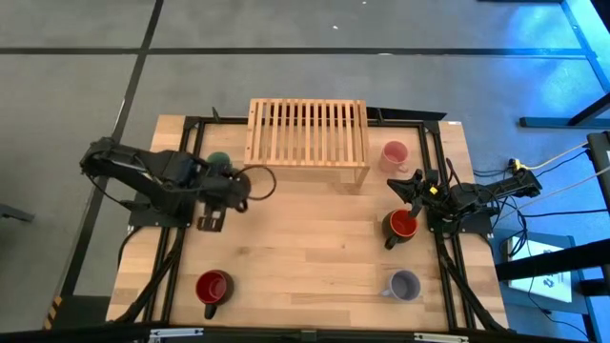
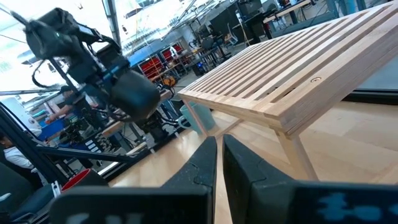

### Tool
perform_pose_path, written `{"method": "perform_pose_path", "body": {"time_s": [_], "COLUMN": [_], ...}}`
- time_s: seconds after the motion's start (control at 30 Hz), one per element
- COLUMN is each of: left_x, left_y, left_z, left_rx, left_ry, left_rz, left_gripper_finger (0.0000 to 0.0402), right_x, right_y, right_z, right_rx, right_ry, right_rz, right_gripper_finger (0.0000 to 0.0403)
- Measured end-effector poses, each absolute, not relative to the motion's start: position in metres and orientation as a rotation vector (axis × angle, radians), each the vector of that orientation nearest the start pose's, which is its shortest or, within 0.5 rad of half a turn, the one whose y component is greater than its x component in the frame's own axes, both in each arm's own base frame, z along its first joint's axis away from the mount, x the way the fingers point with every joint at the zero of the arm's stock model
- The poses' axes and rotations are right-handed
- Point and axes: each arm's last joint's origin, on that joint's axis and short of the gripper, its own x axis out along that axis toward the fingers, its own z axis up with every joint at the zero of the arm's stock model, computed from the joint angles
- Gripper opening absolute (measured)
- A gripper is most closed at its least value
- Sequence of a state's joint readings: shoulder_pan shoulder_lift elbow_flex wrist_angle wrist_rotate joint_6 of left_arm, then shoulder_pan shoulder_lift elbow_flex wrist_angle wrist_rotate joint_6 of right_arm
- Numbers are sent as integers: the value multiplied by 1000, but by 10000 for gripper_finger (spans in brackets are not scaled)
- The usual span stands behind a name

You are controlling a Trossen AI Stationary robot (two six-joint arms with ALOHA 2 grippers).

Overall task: Place coffee mugs
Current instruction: Put the black mug on the shelf

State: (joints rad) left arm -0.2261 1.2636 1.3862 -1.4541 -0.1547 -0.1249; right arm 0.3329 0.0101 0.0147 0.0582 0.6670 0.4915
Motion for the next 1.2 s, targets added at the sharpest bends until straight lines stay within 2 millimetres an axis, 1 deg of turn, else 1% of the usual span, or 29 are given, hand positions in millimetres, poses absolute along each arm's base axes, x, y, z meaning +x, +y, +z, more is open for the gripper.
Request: {"method": "perform_pose_path", "body": {"time_s": [0.23, 0.33, 0.43, 0.63, 0.9, 1.0, 1.2], "left_x": [210, 211, 216, 216, 215, 218, 222], "left_y": [-12, 1, 15, 49, 90, 105, 134], "left_z": [368, 371, 378, 385, 383, 381, 371], "left_rx": [192, 213, 236, 269, 294, 309, 297], "left_ry": [1321, 1350, 1317, 1326, 1346, 1329, 1341], "left_rz": [34, 35, 39, 68, 102, 121, 122], "left_gripper_finger": [16, 16, 16, 16, 16, 16, 16], "right_x": [92, 92, 92, 92, 92, 92, 92], "right_y": [13, 13, 13, 13, 13, 13, 13], "right_z": [173, 173, 173, 173, 173, 173, 173], "right_rx": [517, 517, 517, 518, 518, 518, 518], "right_ry": [-137, -137, -137, -136, -135, -135, -135], "right_rz": [-318, -317, -316, -311, -310, -310, -310], "right_gripper_finger": [14, 14, 14, 14, 14, 14, 14]}}
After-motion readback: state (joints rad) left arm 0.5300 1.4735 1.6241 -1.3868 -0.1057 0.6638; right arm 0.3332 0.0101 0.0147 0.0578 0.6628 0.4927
